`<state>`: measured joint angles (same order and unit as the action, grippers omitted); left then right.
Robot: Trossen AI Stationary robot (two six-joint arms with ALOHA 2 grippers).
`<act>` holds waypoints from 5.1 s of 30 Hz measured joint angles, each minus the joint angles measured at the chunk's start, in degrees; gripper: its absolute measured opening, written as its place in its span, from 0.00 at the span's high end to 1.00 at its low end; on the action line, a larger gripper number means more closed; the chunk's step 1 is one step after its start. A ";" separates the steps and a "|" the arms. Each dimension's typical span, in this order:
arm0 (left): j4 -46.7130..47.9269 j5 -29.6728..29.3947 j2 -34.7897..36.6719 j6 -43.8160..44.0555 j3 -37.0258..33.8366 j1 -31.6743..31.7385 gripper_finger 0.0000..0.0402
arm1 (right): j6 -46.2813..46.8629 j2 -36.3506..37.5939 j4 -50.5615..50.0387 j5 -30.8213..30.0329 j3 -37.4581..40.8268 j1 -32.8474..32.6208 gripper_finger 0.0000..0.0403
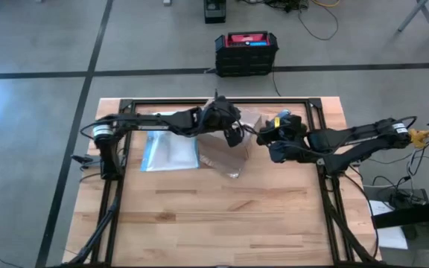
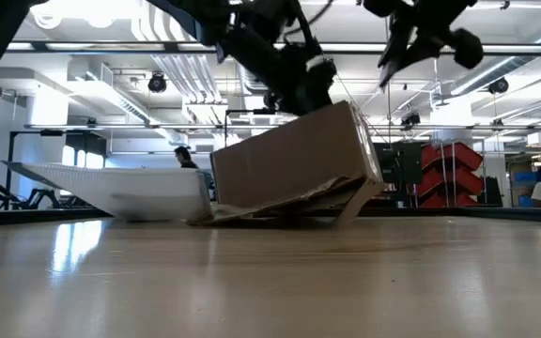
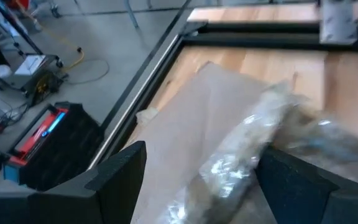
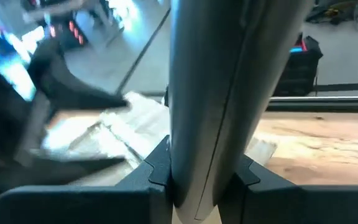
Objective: Pack items into zip bag
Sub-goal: Break down the brown box until it is flat
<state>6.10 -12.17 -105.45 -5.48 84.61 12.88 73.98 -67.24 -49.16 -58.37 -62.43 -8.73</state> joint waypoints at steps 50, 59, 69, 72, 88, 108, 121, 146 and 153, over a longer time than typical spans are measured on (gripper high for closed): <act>13.26 28.56 4.75 28.35 -9.74 -0.73 0.31 | -13.75 7.70 -36.15 44.67 -0.76 11.47 0.86; 14.11 28.58 5.27 25.35 -17.35 -3.07 0.31 | -7.94 3.20 -35.74 49.55 4.62 12.12 0.86; -11.34 18.70 4.81 28.25 -28.92 -9.75 0.31 | -24.28 -4.94 -26.83 45.89 5.54 21.60 0.86; -19.14 14.97 3.36 25.89 -30.32 -11.53 0.31 | -30.98 -7.55 -17.99 43.37 5.09 25.41 0.86; -16.55 7.62 6.88 19.14 -27.69 -14.29 0.32 | -50.20 -8.17 -14.70 24.81 -16.67 22.37 0.86; -17.03 9.77 13.94 -3.61 -34.05 -1.55 0.32 | -31.50 -10.78 8.10 18.28 -7.61 -8.87 0.86; -18.44 11.33 12.08 -26.42 -31.98 -1.94 0.32 | -40.54 -20.65 15.30 11.84 -10.52 -12.70 0.86; -5.80 -0.85 14.13 6.46 -32.14 -6.74 0.32 | -48.58 -17.28 17.78 17.78 -12.31 -10.01 0.86; -6.52 -0.23 18.22 2.14 -31.90 -6.64 0.32 | -48.73 -16.61 19.25 18.13 -12.31 -10.29 0.86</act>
<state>-0.42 -12.40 -87.24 -3.34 52.71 6.24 25.26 -83.86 -29.91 -40.24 -74.74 -19.02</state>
